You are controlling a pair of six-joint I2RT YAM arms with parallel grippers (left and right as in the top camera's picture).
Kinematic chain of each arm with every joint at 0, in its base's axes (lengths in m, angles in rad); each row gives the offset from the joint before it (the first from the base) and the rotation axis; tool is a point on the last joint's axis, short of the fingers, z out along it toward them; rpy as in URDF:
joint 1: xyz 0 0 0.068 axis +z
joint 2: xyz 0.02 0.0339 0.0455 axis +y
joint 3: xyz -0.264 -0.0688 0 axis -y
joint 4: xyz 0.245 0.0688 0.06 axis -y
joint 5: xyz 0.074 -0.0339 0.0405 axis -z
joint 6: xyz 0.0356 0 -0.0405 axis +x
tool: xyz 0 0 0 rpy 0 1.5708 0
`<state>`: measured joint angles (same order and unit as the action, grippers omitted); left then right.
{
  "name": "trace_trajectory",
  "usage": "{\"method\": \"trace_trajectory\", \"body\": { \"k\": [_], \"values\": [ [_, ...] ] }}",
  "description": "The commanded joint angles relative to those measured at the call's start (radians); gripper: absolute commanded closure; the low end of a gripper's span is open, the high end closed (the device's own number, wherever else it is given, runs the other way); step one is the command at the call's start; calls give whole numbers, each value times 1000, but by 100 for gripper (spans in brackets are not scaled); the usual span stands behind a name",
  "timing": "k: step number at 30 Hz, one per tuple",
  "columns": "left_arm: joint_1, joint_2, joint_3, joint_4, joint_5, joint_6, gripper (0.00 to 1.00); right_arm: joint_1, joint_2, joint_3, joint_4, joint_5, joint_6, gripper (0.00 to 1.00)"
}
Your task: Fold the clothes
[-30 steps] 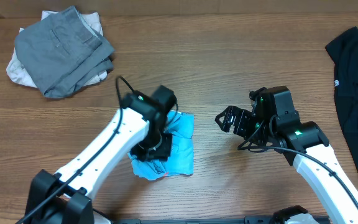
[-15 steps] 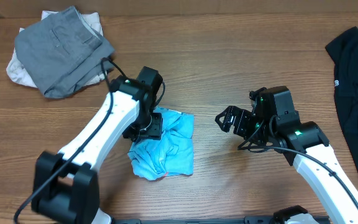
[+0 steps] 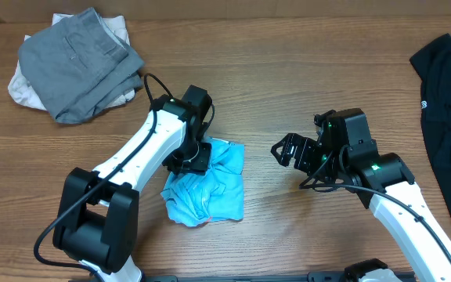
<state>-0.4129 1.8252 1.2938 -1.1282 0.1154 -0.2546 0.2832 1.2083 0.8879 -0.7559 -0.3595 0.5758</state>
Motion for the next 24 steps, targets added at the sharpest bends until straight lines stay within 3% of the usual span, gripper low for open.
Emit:
{"method": "trace_trajectory", "body": {
  "k": [1, 5, 13, 15, 18, 22, 24],
  "values": [
    [-20, 16, -3, 4, 154, 23, 69, 2, -1, 4, 6, 0, -2, 0],
    [-41, 16, -1, 14, 284, 23, 94, 2, -1, 4, 6, 0, -2, 0],
    [-53, 16, 0, 137, 593, -27, 96, 2, -1, 4, 5, 0, -2, 0],
    [-52, 16, 0, 171, 607, -56, 94, 2, -1, 4, 5, 0, -3, 0],
    [-52, 16, -1, 195, 585, -112, 73, 2, -1, 4, 5, 0, -3, 0],
    [-52, 16, -1, 213, 587, -139, 62, 2, -1, 4, 6, 0, -2, 0],
    [-53, 16, -1, 237, 611, -138, 49, 2, -1, 4, 7, 0, -2, 0]
  ]
}}
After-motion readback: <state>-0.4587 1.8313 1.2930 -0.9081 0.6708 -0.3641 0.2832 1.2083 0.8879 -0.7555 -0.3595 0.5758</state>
